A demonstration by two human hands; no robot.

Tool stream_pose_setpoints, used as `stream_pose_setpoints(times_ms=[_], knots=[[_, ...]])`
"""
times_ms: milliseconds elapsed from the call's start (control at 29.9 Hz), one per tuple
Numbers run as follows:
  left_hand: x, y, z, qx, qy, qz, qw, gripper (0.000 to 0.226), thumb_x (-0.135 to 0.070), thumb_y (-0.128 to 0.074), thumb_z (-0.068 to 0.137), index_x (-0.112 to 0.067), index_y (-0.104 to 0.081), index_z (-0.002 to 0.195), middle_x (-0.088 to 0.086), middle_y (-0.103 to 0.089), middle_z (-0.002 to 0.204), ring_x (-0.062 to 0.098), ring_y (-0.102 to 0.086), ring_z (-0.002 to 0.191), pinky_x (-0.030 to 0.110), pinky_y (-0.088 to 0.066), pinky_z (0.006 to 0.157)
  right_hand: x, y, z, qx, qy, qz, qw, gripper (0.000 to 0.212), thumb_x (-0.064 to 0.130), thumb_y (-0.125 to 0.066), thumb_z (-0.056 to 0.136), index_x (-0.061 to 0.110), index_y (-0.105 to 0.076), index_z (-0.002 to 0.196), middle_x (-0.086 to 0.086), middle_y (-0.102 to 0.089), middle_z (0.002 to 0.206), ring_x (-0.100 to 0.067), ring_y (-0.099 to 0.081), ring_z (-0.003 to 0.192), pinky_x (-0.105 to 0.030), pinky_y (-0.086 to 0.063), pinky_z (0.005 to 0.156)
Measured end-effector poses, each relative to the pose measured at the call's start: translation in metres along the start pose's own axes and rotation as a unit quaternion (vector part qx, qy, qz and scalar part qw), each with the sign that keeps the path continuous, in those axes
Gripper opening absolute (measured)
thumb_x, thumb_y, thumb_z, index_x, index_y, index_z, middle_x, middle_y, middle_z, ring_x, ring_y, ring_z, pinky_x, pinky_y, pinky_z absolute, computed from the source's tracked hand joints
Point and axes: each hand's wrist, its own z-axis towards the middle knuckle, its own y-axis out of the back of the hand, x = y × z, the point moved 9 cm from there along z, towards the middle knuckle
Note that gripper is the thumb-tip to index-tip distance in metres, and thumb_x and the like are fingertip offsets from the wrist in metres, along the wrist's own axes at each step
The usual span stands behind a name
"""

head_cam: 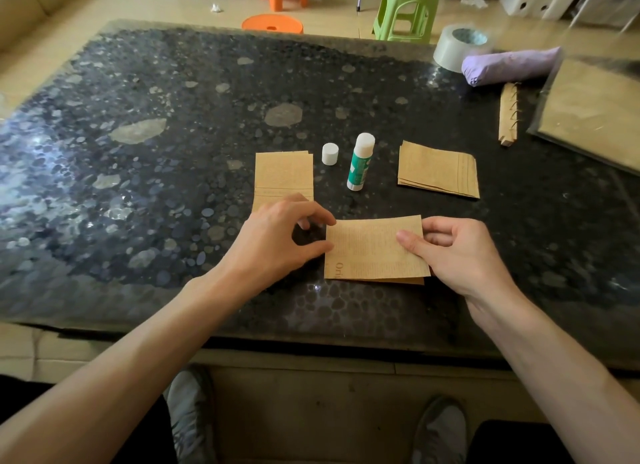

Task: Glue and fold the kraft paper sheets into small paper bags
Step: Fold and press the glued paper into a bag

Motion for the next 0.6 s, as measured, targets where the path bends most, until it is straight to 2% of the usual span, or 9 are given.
stream_pose_setpoints(times_ms=[267, 367, 601], knots=[[0.0027, -0.0083, 0.0010, 0.021, 0.032, -0.010, 0.999, 0.040, -0.051, -0.081, 0.077, -0.040, -0.070, 0.114, -0.020, -0.057, 0.112, -0.005, -0.056, 0.096, 0.012, -0.039, 0.077, -0.0012, 0.0010, -0.0007, -0.007, -0.007, -0.006, 1.000, 0.020, 0.028, -0.079, 0.090, 0.030, -0.073, 0.109, 0.014, -0.074, 0.090, 0.000, -0.069, 0.086, -0.019, -0.050, 0.067], [0.0036, -0.0107, 0.0003, 0.028, 0.040, -0.003, 0.999, 0.040, -0.050, -0.082, 0.077, -0.040, -0.070, 0.115, -0.020, -0.055, 0.115, -0.002, -0.056, 0.098, 0.012, -0.039, 0.078, -0.0014, 0.0007, -0.0005, -0.008, -0.008, -0.007, 1.000, 0.024, 0.028, -0.079, 0.090, 0.028, -0.074, 0.114, 0.012, -0.075, 0.094, -0.002, -0.070, 0.089, -0.020, -0.051, 0.069], [0.0043, -0.0111, 0.0013, 0.026, 0.034, 0.003, 0.999, 0.037, -0.049, -0.081, 0.079, -0.040, -0.070, 0.114, -0.017, -0.057, 0.114, -0.002, -0.056, 0.096, 0.011, -0.038, 0.077, -0.0024, 0.0013, 0.0004, -0.009, -0.005, -0.004, 1.000, 0.023, 0.028, -0.079, 0.090, 0.028, -0.073, 0.112, 0.013, -0.075, 0.093, -0.002, -0.070, 0.089, -0.022, -0.053, 0.071]])
